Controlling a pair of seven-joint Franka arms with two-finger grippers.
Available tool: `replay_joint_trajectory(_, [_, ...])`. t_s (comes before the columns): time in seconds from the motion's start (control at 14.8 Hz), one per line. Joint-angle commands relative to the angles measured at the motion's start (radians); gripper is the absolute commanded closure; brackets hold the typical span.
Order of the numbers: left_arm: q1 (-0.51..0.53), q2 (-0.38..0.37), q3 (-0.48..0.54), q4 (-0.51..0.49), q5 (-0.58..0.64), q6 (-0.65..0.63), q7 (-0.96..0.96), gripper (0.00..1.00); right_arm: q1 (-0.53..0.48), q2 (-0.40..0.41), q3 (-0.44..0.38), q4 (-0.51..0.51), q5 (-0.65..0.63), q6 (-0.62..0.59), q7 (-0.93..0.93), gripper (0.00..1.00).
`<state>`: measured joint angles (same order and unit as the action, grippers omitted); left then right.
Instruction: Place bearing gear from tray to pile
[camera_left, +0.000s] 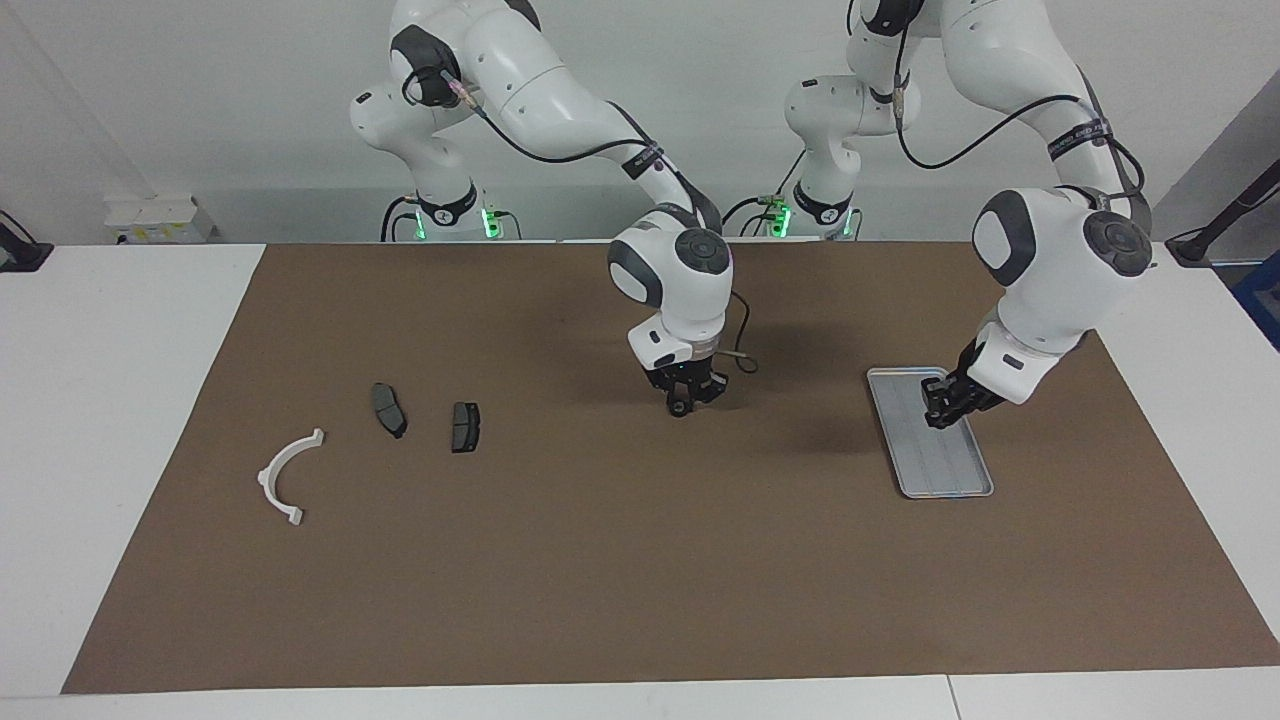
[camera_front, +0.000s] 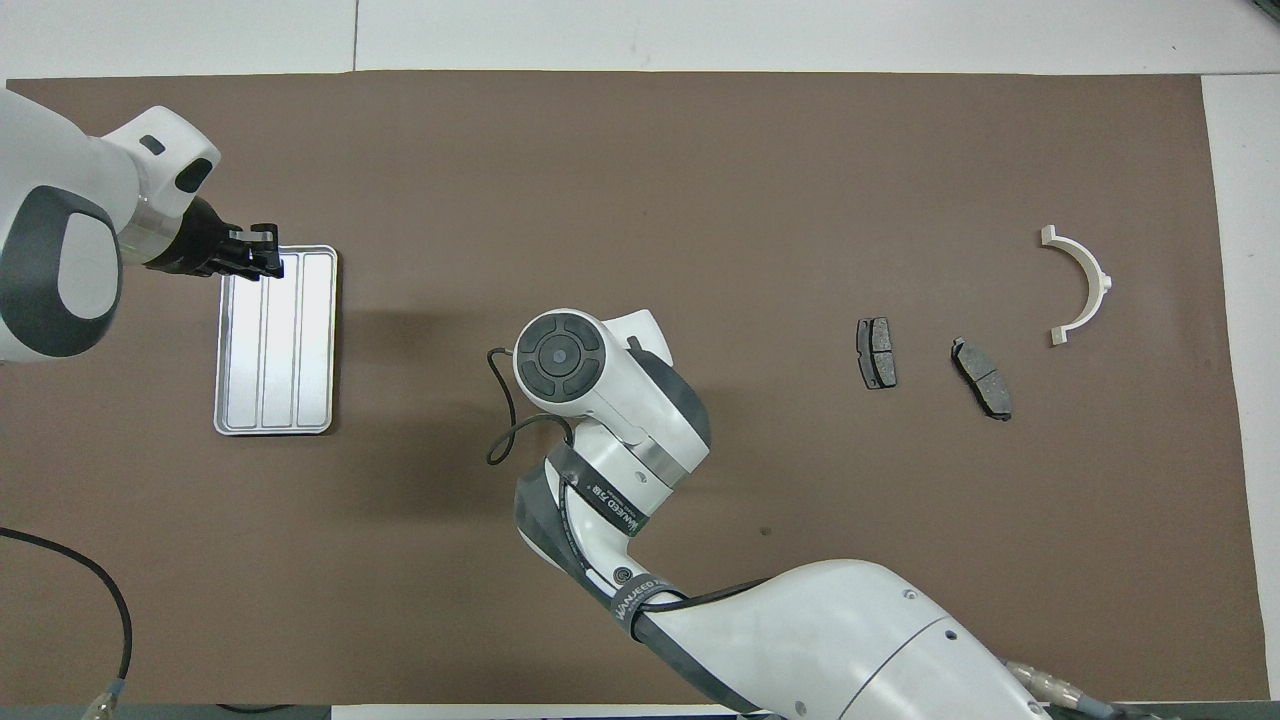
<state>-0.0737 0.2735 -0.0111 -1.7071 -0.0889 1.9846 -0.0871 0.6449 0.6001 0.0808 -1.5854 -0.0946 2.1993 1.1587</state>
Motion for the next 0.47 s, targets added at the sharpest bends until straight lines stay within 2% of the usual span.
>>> replay_joint_trajectory(0.0, [-0.106, -0.008, 0.016, -0.002, -0.006, 0.007, -0.129, 1.00, -0.022, -0.002, 0.007, -0.021, 0.013, 0.023, -0.037, 1.00])
replay_joint_trajectory(0.27, [-0.178, -0.010, 0.017, 0.000, -0.005, 0.008, -0.233, 1.00, -0.039, -0.002, 0.002, 0.060, -0.005, -0.087, -0.054, 1.00])
replay_joint_trajectory(0.4, [-0.176, -0.011, 0.017, -0.005, -0.003, 0.007, -0.233, 1.00, -0.089, -0.017, -0.001, 0.100, -0.007, -0.143, -0.159, 1.00])
